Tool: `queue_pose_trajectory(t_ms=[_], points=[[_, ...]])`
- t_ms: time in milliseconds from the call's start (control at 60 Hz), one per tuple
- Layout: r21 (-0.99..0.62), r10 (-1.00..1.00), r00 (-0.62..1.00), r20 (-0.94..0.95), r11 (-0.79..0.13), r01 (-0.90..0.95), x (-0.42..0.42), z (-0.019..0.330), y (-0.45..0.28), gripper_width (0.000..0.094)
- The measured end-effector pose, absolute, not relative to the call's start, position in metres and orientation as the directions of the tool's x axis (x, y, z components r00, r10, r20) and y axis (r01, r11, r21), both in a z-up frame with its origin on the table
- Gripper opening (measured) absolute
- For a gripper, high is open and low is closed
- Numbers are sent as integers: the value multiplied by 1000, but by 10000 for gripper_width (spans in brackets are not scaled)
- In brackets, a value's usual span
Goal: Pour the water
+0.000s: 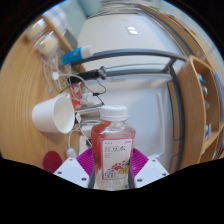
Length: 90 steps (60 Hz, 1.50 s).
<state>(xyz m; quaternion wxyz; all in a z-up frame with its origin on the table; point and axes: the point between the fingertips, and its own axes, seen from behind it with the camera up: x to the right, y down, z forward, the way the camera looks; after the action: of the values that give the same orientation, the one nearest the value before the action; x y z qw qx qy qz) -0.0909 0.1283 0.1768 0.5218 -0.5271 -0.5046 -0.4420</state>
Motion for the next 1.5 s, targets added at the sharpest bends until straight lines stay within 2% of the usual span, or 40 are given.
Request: queue_pose_trajectory(t_ms=[100, 200, 283, 350, 533, 850, 1000, 1217, 1333, 1400, 1500], points=[[-460, 199, 451, 870, 0, 888, -88, 163, 124, 459], [-724, 270, 712, 649, -68, 686, -86, 156, 120, 460], [-878, 295, 865, 405, -138, 458, -86, 147, 117, 459], [-938, 293, 920, 259, -150, 312, -79, 147, 120, 460], [-985, 248, 968, 22, -159, 63, -64, 136, 128, 457], [-980, 200, 972, 125, -128, 153, -64, 98, 140, 478], [-987, 180, 980, 84, -117, 107, -59, 99, 140, 493], [-989, 180, 984, 17, -139, 43, -55, 97, 138, 617], [-986, 168, 986, -19, -167, 10, -52, 97, 129, 796], [-985, 155, 988, -15, -172, 12, -47, 96, 118, 862], [-983, 153, 987, -38, -182, -10, -44, 91, 88, 857]])
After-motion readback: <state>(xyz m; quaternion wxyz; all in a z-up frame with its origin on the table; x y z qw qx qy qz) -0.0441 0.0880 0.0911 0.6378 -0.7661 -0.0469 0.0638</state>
